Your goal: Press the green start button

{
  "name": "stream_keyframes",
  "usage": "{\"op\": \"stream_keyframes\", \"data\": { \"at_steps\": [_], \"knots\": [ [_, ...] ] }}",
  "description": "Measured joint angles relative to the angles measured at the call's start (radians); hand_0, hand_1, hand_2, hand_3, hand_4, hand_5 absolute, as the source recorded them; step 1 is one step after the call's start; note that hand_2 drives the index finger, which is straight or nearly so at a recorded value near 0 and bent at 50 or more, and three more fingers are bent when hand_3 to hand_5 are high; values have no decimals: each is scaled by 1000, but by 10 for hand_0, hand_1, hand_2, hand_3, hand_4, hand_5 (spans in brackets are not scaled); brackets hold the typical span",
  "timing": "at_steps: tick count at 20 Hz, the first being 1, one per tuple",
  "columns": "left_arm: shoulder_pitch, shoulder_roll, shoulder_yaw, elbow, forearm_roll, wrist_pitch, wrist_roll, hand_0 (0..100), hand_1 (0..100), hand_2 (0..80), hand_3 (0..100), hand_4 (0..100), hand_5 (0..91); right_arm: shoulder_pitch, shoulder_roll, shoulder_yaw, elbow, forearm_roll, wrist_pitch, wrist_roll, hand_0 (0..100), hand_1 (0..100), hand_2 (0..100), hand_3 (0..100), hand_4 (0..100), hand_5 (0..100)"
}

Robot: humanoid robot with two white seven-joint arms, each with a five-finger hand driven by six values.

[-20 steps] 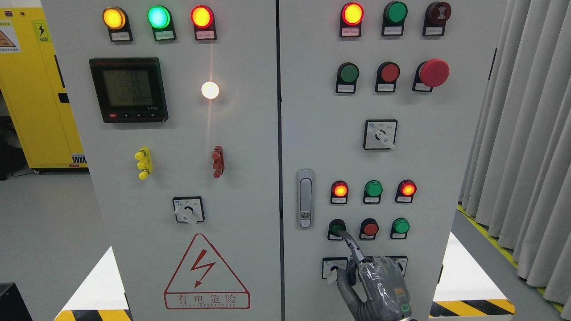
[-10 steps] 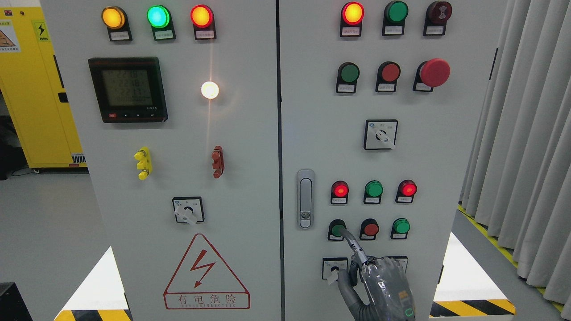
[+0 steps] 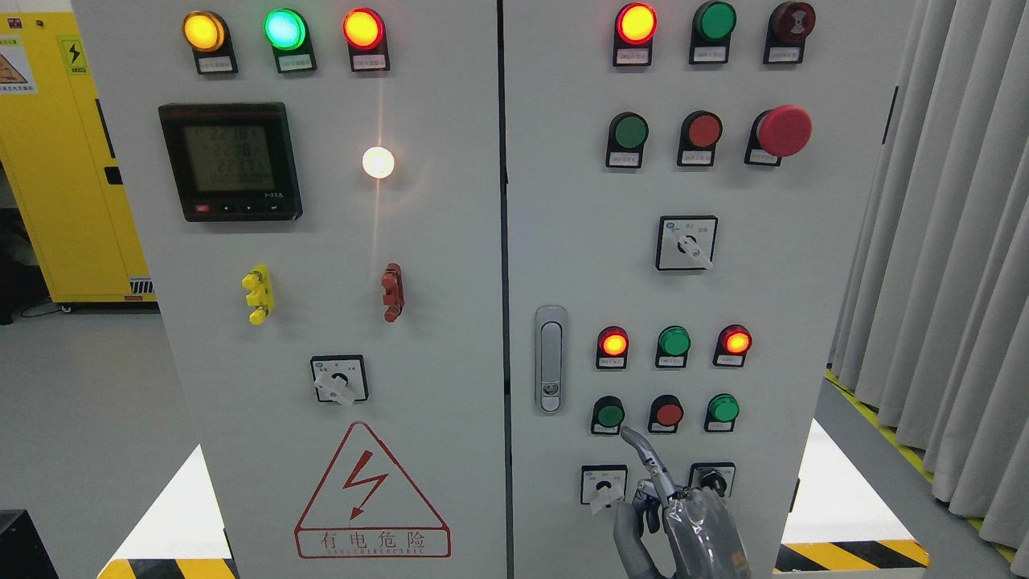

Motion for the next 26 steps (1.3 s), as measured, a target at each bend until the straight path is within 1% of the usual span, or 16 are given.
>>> {"op": "stream_keyframes", "data": {
  "at_steps": [1,2,3,4,5,6,7,10,11,17,26],
  "knots": [
    [0,0,0,0,0,0,0,120,556,0,0,0,0,10,-2,5,-8,-44,0,8,890,824,60,568,672,653],
    [0,0,0,0,0,0,0,120,556,0,0,0,0,18,-4,10,-17,-86,-1,18,912,804,55,420,516,504],
    [0,0,0,0,0,0,0,120,556,0,0,0,0,25,-5,16,-27,-131,-1,34,923,796,32,352,453,421],
    [0,0,0,0,0,0,0,120,556,0,0,0,0,32,-7,21,-38,-182,-1,54,931,782,0,220,306,268],
    [0,0,0,0,0,0,0,120,556,0,0,0,0,36,-8,26,-47,-230,2,70,931,766,0,137,235,198],
    [0,0,0,0,0,0,0,120,556,0,0,0,0,40,-10,29,-55,-270,5,83,930,760,0,126,221,180],
    [0,0,0,0,0,0,0,120,556,0,0,0,0,44,-12,33,-65,-305,6,96,923,738,0,80,164,136],
    [0,0,0,0,0,0,0,120,556,0,0,0,0,54,-17,43,-87,-391,10,112,880,705,0,72,160,118],
    [0,0,0,0,0,0,0,120,556,0,0,0,0,57,-18,46,-93,-414,10,115,847,700,0,71,161,116],
    [0,0,0,0,0,0,0,120,556,0,0,0,0,74,-26,60,-122,-494,14,119,764,693,0,67,160,107],
    [0,0,0,0,0,0,0,120,556,0,0,0,0,82,-32,71,-143,-530,20,120,727,689,0,69,160,105]
  ]
}}
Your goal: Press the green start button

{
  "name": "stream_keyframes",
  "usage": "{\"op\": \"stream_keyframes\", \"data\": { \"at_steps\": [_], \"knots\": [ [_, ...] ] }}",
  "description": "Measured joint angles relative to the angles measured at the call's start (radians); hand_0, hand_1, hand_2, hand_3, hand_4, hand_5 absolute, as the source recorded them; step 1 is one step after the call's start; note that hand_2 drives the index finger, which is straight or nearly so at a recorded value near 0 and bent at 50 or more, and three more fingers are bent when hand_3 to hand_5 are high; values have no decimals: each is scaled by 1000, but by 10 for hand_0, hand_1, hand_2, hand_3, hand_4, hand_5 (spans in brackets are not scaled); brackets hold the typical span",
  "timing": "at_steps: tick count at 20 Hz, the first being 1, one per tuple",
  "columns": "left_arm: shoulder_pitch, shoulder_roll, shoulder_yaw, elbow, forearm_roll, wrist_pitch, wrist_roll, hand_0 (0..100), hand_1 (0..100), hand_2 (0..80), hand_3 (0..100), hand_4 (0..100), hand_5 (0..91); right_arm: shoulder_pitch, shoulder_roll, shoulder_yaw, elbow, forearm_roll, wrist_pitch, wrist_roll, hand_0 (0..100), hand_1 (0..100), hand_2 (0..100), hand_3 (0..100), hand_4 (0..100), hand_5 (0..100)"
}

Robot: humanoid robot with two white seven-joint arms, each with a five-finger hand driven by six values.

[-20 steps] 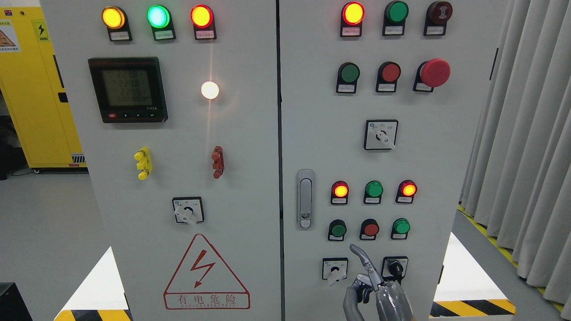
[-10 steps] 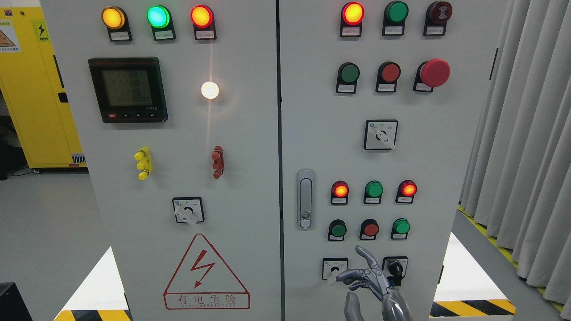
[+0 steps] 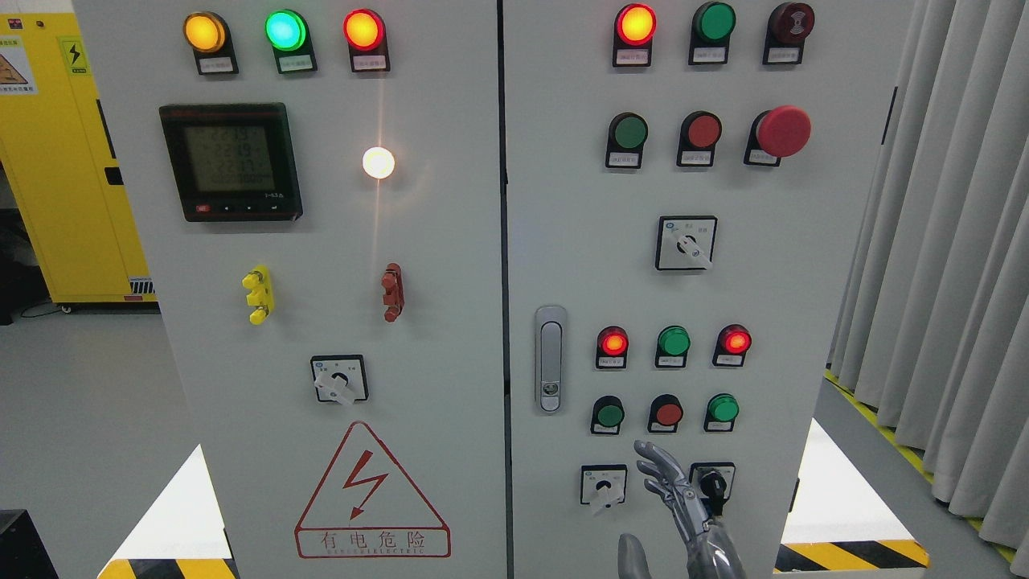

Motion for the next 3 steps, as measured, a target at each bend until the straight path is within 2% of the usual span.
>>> {"op": "stream_keyframes", "data": {
  "at_steps": [3],
  "knots": [
    [0,0,0,0,0,0,0,120,556,0,0,0,0,2,-1,2,-4,-3,1,0,716,688,0,69,160,105]
  ]
}}
